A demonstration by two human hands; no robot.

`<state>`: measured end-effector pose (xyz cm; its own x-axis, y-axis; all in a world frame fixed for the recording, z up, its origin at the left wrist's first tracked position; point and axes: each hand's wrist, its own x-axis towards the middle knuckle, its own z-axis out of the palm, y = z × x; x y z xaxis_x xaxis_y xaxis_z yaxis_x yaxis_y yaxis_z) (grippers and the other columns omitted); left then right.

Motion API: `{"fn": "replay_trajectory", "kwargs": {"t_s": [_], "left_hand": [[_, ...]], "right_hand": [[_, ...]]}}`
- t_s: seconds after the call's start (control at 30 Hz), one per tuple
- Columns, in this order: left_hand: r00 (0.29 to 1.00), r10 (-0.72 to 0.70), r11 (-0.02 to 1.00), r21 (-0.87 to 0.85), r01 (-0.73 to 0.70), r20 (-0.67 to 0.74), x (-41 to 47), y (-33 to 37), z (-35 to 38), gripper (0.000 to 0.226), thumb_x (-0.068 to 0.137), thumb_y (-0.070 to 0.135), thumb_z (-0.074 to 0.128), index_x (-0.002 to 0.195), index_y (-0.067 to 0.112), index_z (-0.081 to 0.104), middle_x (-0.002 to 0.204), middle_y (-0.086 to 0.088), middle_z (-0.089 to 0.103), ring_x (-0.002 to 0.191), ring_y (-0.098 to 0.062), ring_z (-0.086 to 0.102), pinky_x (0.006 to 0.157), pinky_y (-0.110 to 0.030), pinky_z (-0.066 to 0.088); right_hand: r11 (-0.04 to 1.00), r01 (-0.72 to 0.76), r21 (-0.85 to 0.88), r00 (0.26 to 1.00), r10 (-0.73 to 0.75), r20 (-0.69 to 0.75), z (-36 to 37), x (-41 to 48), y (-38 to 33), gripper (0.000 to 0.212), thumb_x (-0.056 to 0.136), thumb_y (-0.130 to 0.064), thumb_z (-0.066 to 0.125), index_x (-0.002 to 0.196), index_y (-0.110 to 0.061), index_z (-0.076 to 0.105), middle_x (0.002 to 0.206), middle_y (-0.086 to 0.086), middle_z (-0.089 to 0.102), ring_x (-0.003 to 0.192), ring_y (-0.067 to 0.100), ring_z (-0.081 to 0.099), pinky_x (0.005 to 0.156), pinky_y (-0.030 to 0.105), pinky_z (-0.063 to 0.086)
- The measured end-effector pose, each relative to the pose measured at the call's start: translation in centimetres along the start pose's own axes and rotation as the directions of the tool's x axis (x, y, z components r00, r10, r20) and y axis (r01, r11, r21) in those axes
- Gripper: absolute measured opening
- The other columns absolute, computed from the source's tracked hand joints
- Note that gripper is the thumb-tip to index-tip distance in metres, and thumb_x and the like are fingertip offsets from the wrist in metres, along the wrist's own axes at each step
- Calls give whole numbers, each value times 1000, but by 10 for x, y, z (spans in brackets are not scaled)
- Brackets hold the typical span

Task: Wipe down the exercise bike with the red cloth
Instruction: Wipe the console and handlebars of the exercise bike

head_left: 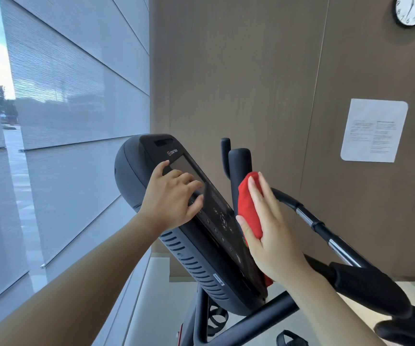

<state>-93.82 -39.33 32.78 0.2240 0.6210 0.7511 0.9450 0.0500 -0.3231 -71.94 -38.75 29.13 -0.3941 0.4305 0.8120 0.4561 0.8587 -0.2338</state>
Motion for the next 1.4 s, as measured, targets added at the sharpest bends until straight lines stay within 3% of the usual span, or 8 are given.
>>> {"fn": "replay_trajectory", "kwargs": {"t_s": [0.27,0.43,0.63,0.77,0.9,1.1,1.27,1.4], "left_hand": [[1000,1,1000,2,-1,2,0,0,-1,43,88,46,33,92,28,73,91,9,71,88,-17,65,105,-46,21],[1000,4,1000,2,-4,6,0,0,0,43,88,46,33,92,28,72,90,9,70,87,-17,65,105,-45,21],[1000,-4,1000,14,4,-16,1,-1,3,43,88,46,33,90,29,72,88,9,70,86,-17,65,106,-45,20],[1000,-3,1000,11,3,-26,0,0,3,41,88,45,34,92,29,72,88,9,70,87,-17,65,106,-45,21],[999,1,1000,1,-1,-48,0,-1,4,39,87,44,37,91,29,72,89,9,71,86,-17,66,105,-46,25],[1000,-6,1000,6,6,-6,1,0,4,41,88,45,34,94,28,72,92,8,71,89,-18,65,107,-47,20],[1000,4,1000,15,-3,-16,0,0,4,41,87,44,35,92,27,73,90,8,72,86,-18,65,106,-47,22],[1000,6,1000,15,-6,-15,0,0,3,43,88,44,33,92,26,73,88,6,72,86,-19,65,106,-47,22]], "right_hand": [[998,62,10,988,-60,-141,-23,50,-10,60,93,-33,43,147,-14,23,156,1,18,141,12,20,108,6,15],[993,87,-74,989,-95,-114,-12,62,-14,56,94,-28,48,145,-14,30,155,4,21,142,20,20,114,30,22],[999,48,-20,997,-49,-51,-5,33,-7,61,93,-37,40,148,-20,20,158,-2,4,144,12,11,109,7,10],[999,-2,46,1000,2,-5,-10,8,-1,62,90,-42,40,147,-25,21,157,-6,12,138,-2,14,100,-4,12],[997,-37,74,997,41,-59,-18,11,0,63,90,-41,42,147,-21,24,156,-5,17,138,-2,16,101,-3,11],[999,-26,-28,999,25,-31,1,11,-8,67,90,-46,36,145,-30,2,156,-6,2,139,6,8,99,-5,3],[998,-50,-33,999,50,15,-6,-11,3,66,90,-43,40,148,-19,19,155,0,20,141,13,21,101,-4,7],[999,-47,6,994,47,-102,-8,2,-6,61,94,-39,41,147,-14,25,154,1,25,139,9,23,106,3,13]]}}
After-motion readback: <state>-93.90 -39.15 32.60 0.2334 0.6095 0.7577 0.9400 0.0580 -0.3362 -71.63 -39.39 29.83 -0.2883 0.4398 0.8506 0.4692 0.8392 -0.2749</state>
